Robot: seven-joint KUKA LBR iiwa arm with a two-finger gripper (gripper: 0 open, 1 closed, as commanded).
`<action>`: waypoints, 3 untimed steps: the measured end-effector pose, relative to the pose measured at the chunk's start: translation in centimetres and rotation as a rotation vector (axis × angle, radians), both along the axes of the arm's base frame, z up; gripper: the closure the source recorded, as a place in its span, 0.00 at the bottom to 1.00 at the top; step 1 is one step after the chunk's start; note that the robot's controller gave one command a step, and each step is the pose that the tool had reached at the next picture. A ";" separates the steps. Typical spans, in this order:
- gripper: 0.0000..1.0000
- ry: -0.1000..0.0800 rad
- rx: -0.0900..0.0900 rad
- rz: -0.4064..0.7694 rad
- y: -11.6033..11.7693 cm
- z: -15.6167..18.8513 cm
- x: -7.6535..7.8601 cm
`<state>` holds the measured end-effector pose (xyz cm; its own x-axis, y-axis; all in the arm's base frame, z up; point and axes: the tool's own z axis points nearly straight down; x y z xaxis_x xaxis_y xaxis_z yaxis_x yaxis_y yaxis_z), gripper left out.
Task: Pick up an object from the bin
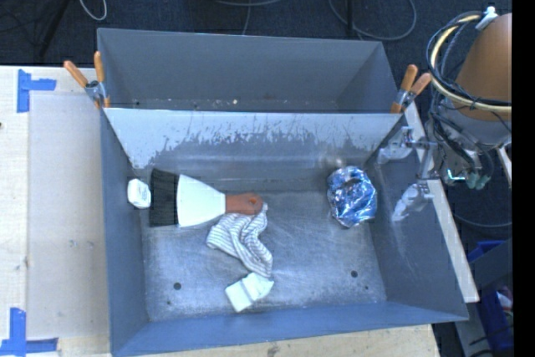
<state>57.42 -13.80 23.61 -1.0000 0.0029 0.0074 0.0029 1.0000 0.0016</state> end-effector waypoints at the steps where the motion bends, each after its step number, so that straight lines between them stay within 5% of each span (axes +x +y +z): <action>1: 0.00 -0.007 -0.001 0.003 0.1 0.4 0.2; 2: 0.00 -0.016 -0.003 -0.034 1.9 -4.1 1.9; 3: 0.00 -0.004 0.001 -0.168 1.3 -7.5 2.3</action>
Offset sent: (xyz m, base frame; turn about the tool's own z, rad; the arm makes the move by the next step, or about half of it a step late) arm 0.0284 0.0355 -0.0825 0.0577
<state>59.71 -12.54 16.15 -0.9854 0.1700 0.0029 0.1700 0.9854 0.0024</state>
